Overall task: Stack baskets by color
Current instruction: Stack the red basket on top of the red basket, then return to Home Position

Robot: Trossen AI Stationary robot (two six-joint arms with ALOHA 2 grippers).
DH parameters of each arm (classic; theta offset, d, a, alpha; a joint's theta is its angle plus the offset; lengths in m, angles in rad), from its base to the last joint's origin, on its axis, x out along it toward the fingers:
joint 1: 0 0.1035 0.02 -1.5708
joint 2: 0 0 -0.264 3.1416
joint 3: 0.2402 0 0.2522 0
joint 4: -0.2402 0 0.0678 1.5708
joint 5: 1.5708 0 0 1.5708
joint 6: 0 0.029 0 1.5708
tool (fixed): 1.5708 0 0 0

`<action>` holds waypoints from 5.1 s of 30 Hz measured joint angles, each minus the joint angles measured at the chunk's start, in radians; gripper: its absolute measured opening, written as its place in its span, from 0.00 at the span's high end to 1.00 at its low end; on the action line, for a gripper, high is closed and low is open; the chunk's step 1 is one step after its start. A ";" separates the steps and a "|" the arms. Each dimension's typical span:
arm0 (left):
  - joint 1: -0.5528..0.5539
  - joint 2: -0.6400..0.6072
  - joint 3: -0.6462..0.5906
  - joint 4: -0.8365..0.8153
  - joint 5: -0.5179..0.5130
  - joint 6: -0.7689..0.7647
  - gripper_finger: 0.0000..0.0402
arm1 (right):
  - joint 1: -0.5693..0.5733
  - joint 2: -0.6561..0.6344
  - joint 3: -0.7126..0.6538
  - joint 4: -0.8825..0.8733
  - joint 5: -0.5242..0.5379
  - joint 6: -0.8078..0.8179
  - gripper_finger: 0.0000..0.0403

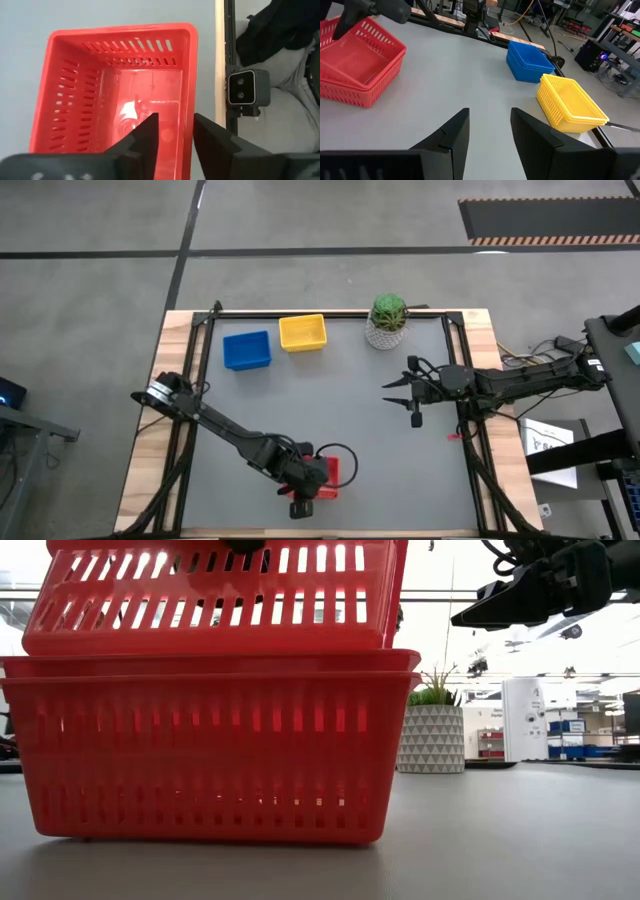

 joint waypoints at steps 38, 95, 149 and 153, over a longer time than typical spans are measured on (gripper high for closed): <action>-0.039 -0.005 0.199 -0.318 -0.347 0.121 1.00 | 0.000 0.000 0.000 0.000 0.000 -0.005 0.66; -0.140 0.354 0.602 -0.578 -0.433 -0.068 1.00 | 0.000 0.014 -0.018 0.000 0.026 0.037 0.66; 0.280 -0.818 -1.075 1.040 -0.155 1.081 0.99 | -0.054 -0.037 -0.223 0.446 -0.110 -0.163 0.66; 0.343 -1.019 -1.189 0.965 -0.157 1.052 0.99 | -0.112 -0.086 -0.234 0.412 -0.108 -0.165 0.67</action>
